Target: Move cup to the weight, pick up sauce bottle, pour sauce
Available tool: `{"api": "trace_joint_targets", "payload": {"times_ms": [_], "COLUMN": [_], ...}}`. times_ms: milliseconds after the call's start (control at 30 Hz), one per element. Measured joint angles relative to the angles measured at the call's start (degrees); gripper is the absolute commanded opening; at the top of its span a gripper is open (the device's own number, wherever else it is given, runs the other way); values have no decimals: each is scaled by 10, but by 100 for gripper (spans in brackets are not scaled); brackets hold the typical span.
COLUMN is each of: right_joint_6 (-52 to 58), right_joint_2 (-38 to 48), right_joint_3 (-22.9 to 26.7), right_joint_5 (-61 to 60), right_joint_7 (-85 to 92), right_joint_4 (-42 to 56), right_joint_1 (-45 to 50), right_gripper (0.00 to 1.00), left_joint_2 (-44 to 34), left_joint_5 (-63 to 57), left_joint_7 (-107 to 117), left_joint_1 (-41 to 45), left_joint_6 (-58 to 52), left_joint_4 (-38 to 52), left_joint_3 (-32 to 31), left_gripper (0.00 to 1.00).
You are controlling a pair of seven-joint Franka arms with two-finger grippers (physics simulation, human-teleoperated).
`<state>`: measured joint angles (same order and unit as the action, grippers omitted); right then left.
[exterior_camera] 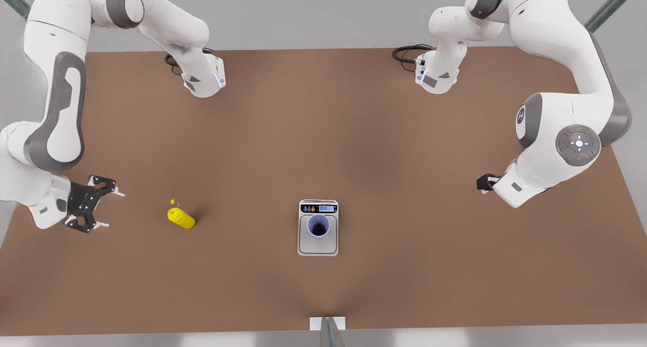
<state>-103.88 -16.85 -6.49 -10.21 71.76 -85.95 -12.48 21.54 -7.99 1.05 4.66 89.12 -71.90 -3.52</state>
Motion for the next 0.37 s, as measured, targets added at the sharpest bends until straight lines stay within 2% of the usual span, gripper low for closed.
{"api": "trace_joint_targets", "payload": {"times_ms": [67,100,133,167,267,367], "right_joint_6": [6,23,48,80,137,126], "right_joint_2": [50,59,66,62,45,34], "right_joint_3": [2,14,57,65,67,66], "right_joint_5": [103,111,112,112,109,102], "right_joint_7": [-295,-401,-540,-657,-765,-765], "right_joint_4": [0,-8,-18,-17,2,11], "right_joint_1": [65,88,130,146,125,126], "right_gripper": [100,100,100,100,100,100], "left_joint_2": [0,0,-1,-1,-1,-2], "left_joint_5": [0,0,0,0,0,0], "left_joint_7": [0,0,0,-1,0,-1], "left_joint_1": [0,0,0,0,0,0], "left_joint_6": [0,0,0,0,-1,-2], "left_joint_4": [0,0,0,0,0,0], "left_joint_3": [0,0,0,0,0,0], "left_gripper": [100,100,100,100,100,100]}}
